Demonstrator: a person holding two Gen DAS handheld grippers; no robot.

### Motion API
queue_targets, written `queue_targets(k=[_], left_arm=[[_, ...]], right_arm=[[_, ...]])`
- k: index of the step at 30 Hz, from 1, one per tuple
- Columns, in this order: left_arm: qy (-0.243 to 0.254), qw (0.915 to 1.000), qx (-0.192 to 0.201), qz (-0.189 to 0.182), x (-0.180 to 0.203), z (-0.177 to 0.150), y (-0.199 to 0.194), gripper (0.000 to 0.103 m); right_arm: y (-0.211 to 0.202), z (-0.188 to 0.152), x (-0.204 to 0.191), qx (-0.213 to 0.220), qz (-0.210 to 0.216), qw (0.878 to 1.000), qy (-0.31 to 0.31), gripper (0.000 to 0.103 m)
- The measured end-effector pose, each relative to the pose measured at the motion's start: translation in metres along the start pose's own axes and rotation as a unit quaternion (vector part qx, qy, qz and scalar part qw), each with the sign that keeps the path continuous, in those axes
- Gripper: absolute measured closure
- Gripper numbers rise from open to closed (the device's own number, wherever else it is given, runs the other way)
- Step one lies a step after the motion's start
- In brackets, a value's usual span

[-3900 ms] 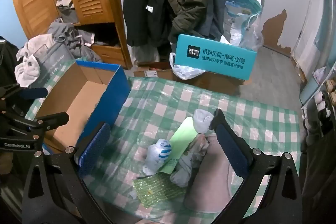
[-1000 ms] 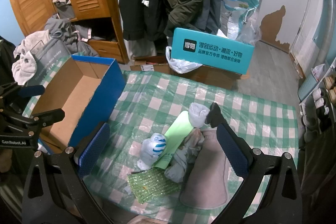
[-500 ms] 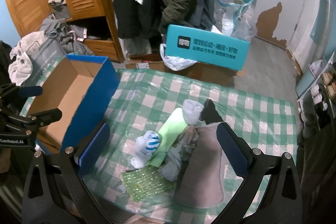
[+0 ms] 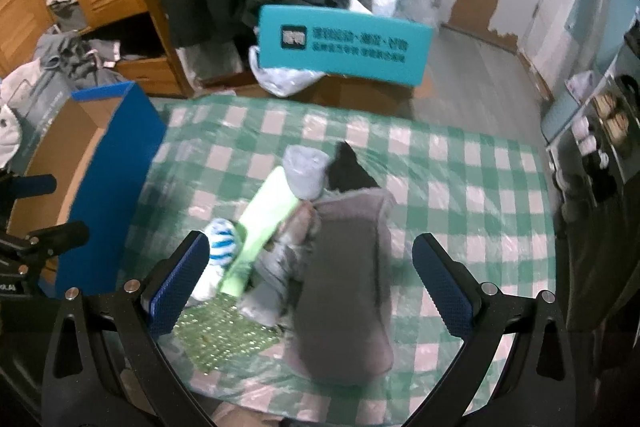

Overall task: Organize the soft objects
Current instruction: 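Grasp the white blue-striped sock with the left gripper while the right grasps the grey knit sock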

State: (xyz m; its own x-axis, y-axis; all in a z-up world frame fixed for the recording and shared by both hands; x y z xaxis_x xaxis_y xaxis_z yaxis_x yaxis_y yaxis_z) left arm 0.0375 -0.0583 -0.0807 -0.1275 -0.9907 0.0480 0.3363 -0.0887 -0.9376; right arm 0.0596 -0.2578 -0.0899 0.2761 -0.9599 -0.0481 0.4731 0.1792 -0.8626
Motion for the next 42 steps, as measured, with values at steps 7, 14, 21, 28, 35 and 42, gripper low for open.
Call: queue_targets(k=[7,14,21,28,35,42], left_arm=[[-0.006,0.9993,-0.033,-0.018,0.008,0.004,0.028,0.015],[0.005,0.998,-0.059,-0.022,0.022,0.004,0.053,0.015],[0.0,0.9962,-0.084,-0.023,0.031,0.005,0.076,0.015],[-0.002,0.9951,-0.097,-0.021,0.037,0.008,0.093,0.015],[0.007,0.9938,-0.109,-0.017,0.048,0.011,0.111,0.015],[0.023,0.9922,-0.121,-0.018,0.058,0.014,0.128,0.015]], right_arm=[[0.018,-0.01,0.013,-0.03,0.0,0.999,0.015,0.002],[0.043,-0.021,0.021,-0.069,0.0,0.997,0.025,0.002],[0.067,-0.032,0.028,-0.099,-0.013,0.995,0.025,0.002],[0.085,-0.042,0.034,-0.124,-0.011,0.992,0.032,0.002],[0.1,-0.048,0.04,-0.141,-0.007,0.989,0.046,0.002],[0.114,-0.055,0.039,-0.155,-0.017,0.987,0.03,0.002]])
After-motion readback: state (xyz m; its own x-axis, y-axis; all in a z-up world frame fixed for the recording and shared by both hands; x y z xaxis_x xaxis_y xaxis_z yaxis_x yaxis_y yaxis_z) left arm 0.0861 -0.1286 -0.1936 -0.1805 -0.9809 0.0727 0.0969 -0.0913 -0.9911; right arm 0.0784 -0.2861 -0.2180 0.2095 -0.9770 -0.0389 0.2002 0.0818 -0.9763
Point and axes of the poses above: each gripper's, at about its wrist camera, not at the fingertips, and y roughly the way its jaws point, x to its right, z to its top, the point moved 3 cm from there along y, roughly the way its jaws point, and after that the axes turned 1 degree about -y, right-handed, at the moved point
